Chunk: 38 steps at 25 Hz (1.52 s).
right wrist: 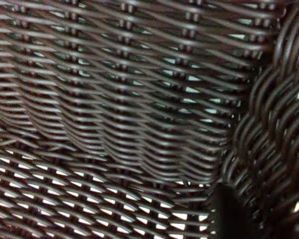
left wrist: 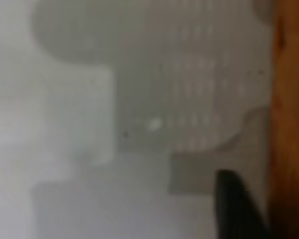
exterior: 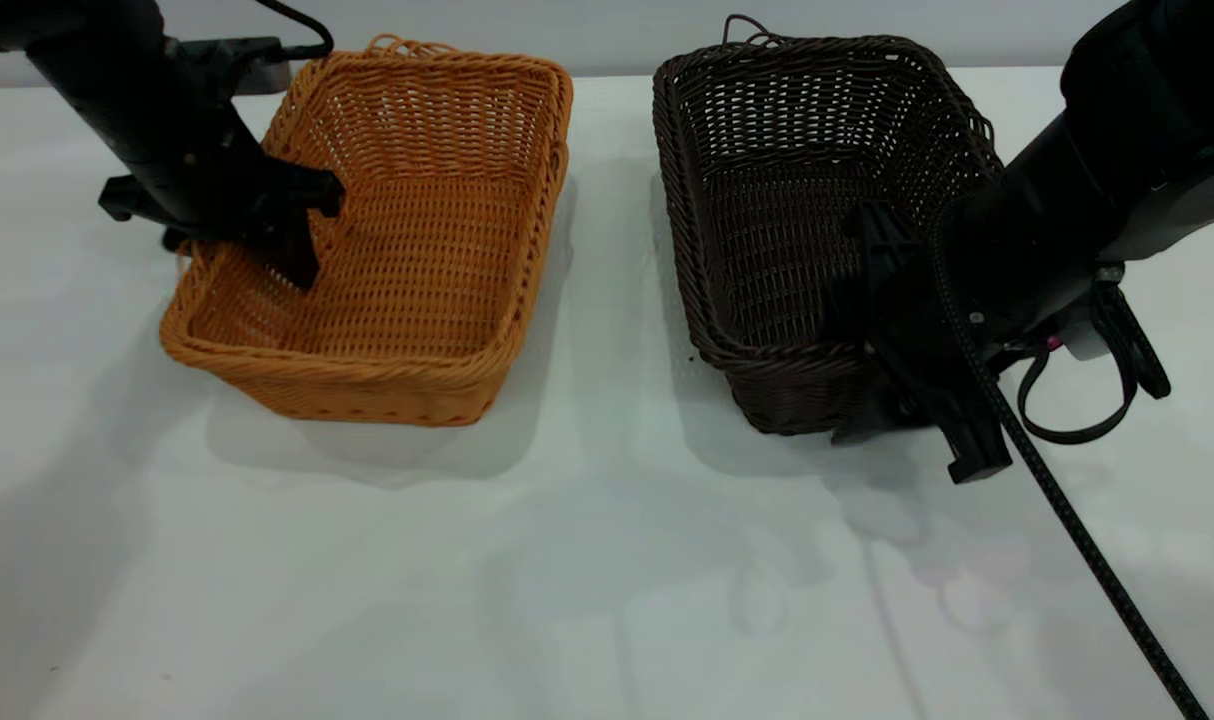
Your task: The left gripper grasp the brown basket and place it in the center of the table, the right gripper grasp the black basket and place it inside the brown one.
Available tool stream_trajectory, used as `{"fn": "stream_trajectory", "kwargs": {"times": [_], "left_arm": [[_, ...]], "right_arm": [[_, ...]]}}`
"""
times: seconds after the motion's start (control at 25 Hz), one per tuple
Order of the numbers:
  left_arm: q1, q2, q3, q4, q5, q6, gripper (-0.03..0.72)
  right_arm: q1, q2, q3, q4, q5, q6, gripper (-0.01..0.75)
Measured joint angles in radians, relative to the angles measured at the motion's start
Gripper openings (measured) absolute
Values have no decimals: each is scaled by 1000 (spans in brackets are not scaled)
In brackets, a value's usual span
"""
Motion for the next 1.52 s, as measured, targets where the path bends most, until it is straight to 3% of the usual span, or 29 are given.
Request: {"fn": "stream_trajectory", "kwargs": {"times": [0.12,0.4,0.56,0.72,0.84,0.96,1.12,1.36,1.52], "left_arm": [[0,-2,-6,1,2,27,114],[-20,-6,-24,78,-22,310,108],[-83,-8,-29,74,-56,627,108],[-165,-13,-29,66,-57,911,108],[-228,-13,-29,63,-65,1042,106],[-287,-11,-29,74,-66,1128,104],[-332,-4,-30,78,-71,1164,102],[-339,-3,-31,-12,-71,1195,110],[-340,4,-31,-54,-80,1194,225]], "right_arm": [[-37,-1,0,7,11,-25,102],[-223,-41,-6,-126,130,-200,96],[-356,-49,-95,-409,283,-182,96],[-436,-49,-268,-790,453,-20,96],[-452,-49,-424,-1088,578,109,95],[-453,-49,-553,-1246,690,169,95],[-453,-49,-660,-1277,751,184,95],[-453,-48,-679,-1296,771,177,95],[-453,-48,-679,-1298,777,162,95]]}}
